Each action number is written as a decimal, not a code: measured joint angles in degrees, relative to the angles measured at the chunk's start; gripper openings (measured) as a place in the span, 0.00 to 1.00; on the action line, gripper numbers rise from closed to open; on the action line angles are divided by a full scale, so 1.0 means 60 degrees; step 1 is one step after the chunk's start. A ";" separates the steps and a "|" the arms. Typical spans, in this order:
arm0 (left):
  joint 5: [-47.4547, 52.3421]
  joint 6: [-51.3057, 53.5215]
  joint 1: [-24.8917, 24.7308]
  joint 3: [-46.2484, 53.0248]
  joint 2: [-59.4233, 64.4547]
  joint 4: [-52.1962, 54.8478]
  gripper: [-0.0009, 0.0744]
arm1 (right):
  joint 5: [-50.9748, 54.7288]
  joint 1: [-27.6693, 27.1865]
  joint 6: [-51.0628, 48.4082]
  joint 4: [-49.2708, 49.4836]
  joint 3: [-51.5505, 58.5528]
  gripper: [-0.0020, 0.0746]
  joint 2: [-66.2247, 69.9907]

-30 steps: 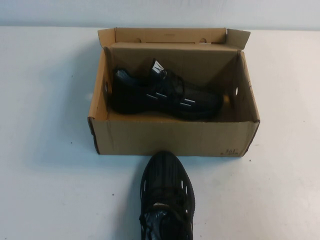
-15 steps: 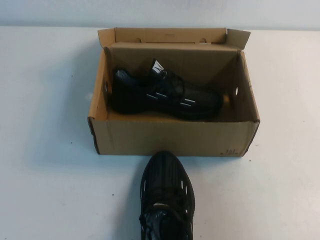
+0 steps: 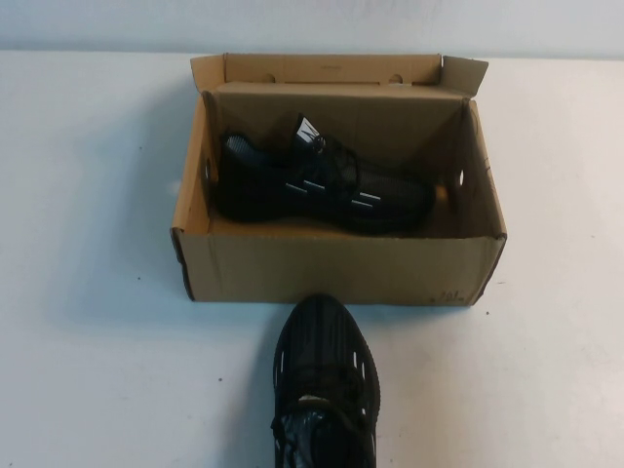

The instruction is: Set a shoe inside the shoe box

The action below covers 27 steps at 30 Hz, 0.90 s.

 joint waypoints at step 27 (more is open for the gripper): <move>0.4181 0.2410 0.0000 -0.1378 0.3623 -0.2426 0.01 | 0.3470 0.5711 -0.4070 0.3680 -0.3148 0.01 0.5265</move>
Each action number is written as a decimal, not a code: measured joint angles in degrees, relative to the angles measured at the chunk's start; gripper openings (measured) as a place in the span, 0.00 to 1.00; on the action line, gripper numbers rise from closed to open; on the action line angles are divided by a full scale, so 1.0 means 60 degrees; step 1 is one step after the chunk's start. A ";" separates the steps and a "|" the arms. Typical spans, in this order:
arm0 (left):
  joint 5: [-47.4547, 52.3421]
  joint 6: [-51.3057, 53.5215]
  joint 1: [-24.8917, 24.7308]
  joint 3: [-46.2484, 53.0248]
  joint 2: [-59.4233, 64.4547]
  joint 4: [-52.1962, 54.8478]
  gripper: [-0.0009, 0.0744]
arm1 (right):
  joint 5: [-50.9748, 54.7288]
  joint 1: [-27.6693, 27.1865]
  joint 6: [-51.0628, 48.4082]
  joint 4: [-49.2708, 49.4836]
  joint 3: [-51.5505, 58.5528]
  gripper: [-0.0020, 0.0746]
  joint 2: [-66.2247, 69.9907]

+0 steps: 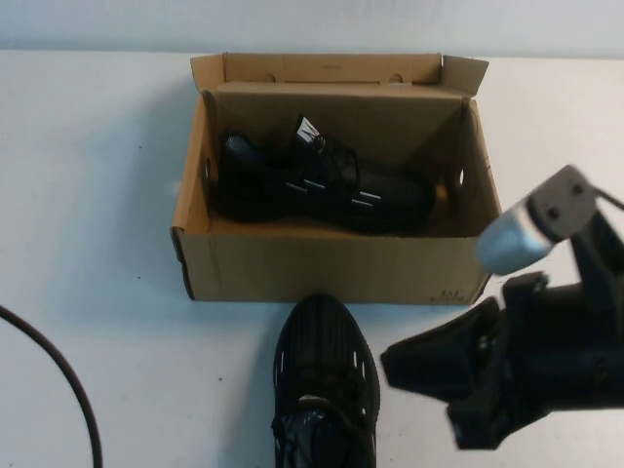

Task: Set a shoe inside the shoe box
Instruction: Pick up the shoe from the table

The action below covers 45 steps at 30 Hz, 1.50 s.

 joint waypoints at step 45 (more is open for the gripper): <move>0.0695 0.0130 0.0000 0.0000 0.0072 -0.0431 0.01 | -0.1786 0.3455 0.7182 -0.5007 -0.1845 0.14 0.6216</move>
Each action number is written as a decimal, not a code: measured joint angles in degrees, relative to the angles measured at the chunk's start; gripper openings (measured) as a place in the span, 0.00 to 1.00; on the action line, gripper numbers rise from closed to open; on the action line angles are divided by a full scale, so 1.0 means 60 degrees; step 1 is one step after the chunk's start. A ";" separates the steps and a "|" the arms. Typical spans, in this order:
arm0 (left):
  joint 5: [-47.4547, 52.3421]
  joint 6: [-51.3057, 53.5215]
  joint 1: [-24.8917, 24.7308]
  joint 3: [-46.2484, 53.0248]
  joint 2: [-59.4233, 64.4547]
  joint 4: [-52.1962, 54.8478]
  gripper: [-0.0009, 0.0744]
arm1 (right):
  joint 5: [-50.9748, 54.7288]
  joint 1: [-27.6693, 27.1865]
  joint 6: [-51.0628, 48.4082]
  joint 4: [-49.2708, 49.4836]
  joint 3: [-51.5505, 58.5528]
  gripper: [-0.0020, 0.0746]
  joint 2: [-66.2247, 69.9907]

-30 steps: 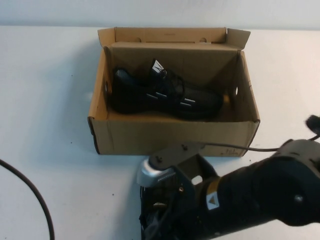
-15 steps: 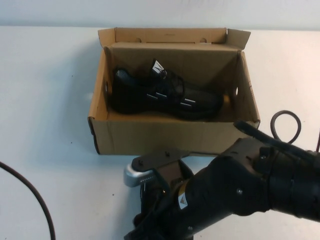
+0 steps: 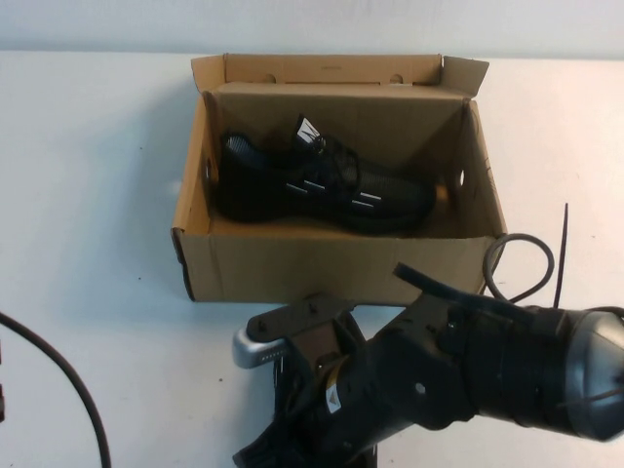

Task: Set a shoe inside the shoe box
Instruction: Pick up the shoe from the table

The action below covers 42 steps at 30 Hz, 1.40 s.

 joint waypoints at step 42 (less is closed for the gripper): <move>0.1005 -0.0034 0.0000 -0.0029 0.1259 -0.4077 0.57 | 0.3956 0.0022 -0.6184 -0.3562 -0.1426 0.02 -0.3906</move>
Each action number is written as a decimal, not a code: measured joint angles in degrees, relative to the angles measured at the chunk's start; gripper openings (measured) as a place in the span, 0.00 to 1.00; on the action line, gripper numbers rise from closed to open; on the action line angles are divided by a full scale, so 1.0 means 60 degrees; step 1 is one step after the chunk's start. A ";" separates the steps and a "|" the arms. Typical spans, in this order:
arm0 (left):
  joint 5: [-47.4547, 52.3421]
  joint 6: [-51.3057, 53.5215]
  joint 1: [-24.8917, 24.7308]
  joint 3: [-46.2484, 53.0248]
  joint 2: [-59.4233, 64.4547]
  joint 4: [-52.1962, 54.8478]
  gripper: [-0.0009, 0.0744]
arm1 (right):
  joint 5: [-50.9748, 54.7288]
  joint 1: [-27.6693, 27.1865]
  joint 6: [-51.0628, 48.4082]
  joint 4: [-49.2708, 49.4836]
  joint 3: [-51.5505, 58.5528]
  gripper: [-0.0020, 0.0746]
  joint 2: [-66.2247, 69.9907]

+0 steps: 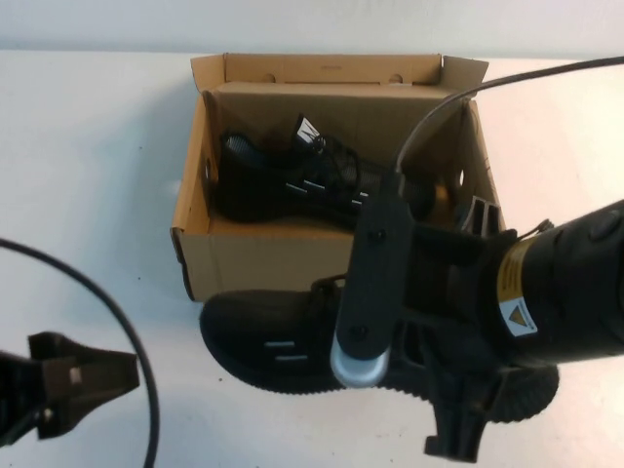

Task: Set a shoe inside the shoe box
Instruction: Pick up the shoe from the table, then hand over the shoe

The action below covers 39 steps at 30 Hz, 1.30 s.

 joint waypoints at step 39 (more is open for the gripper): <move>-0.0206 0.6188 0.0000 -0.0022 0.3508 -0.8282 0.68 | -0.1333 0.0000 -0.0488 -0.1370 0.1365 0.02 -0.2822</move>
